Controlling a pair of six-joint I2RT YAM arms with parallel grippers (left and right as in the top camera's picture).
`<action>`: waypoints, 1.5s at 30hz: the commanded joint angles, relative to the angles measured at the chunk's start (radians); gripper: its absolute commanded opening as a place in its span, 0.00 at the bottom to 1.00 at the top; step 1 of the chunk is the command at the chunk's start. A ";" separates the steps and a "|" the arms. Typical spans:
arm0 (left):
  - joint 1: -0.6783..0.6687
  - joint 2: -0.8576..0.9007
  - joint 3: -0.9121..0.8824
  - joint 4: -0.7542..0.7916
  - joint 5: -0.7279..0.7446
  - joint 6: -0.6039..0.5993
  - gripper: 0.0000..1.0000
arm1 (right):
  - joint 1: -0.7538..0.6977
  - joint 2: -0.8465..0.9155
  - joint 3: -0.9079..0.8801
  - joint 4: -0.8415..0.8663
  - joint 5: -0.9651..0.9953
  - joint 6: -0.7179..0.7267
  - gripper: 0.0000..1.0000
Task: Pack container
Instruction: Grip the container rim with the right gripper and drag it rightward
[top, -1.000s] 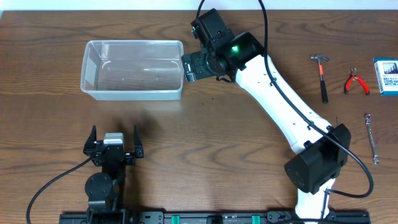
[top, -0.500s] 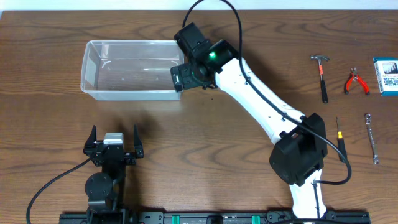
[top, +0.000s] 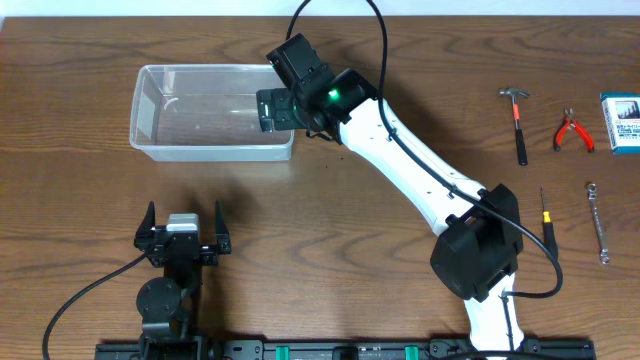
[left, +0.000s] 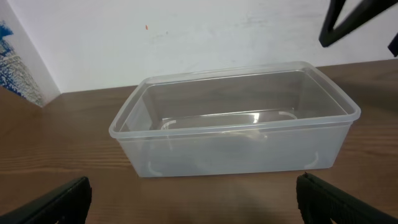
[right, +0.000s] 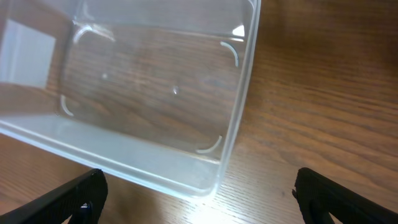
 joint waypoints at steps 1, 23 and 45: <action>-0.001 -0.005 -0.030 -0.018 -0.005 -0.005 0.98 | 0.006 0.027 0.016 -0.001 0.033 0.067 0.99; -0.001 -0.005 -0.030 -0.018 -0.005 -0.005 0.98 | -0.068 0.167 0.018 -0.075 0.002 0.113 0.99; -0.001 -0.005 -0.030 -0.018 -0.005 -0.005 0.98 | -0.182 0.166 0.067 -0.264 0.048 0.099 0.07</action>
